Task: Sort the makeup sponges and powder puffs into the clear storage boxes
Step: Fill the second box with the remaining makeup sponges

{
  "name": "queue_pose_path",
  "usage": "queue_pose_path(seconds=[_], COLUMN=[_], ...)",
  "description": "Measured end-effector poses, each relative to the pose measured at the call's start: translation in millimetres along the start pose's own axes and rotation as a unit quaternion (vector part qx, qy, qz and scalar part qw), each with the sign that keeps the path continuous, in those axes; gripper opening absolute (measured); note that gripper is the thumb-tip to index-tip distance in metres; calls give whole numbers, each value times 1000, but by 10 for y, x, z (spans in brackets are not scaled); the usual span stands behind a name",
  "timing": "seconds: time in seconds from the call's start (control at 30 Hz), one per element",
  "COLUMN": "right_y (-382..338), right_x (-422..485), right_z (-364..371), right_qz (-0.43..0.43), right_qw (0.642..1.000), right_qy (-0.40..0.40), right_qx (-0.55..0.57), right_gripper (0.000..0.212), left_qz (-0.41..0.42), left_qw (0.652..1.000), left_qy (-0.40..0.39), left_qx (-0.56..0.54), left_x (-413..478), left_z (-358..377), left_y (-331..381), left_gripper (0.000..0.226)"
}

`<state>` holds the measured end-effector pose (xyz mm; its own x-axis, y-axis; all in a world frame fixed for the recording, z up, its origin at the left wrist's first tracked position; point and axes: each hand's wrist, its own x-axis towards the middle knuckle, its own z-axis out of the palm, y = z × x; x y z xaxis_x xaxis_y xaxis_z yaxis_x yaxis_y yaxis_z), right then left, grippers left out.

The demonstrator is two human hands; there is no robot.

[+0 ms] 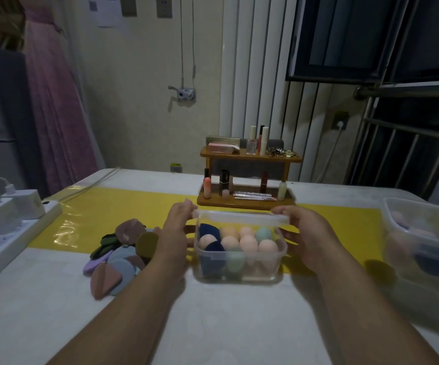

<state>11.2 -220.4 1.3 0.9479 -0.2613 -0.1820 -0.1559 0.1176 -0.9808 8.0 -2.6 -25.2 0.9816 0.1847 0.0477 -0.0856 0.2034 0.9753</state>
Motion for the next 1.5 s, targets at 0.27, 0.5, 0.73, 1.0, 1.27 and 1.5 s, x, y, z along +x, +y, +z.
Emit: queue_pose_path(seconds=[0.27,0.5,0.73,1.0,1.27,1.5], right_y=[56,-13,21,-14,-35,-41], right_x=[42,-45,-27,-71,-138,-174], right_z=[52,15,-19,-38,-74,-38], right_qz=[-58,-51,-81,-86,-78,-120], right_qw=[996,986,973,947,880,867], right_qy=[26,-57,-67,-128,-209,-180], right_qx=[-66,-145,-206,-283,-420,-449], right_gripper=[20,42,42,49,93,89], left_qz=[-11,-34,-26,-5,-19,21], left_qw=[1000,999,996,985,945,926], left_qy=[5,-31,-33,-132,-229,-221], left_qx=[-4,20,84,114,234,304], left_x=[38,122,152,38,48,35], left_z=[-52,-82,-91,-68,-193,-207], left_y=[-10,-49,-81,-17,64,85], left_gripper=[21,11,18,46,44,48])
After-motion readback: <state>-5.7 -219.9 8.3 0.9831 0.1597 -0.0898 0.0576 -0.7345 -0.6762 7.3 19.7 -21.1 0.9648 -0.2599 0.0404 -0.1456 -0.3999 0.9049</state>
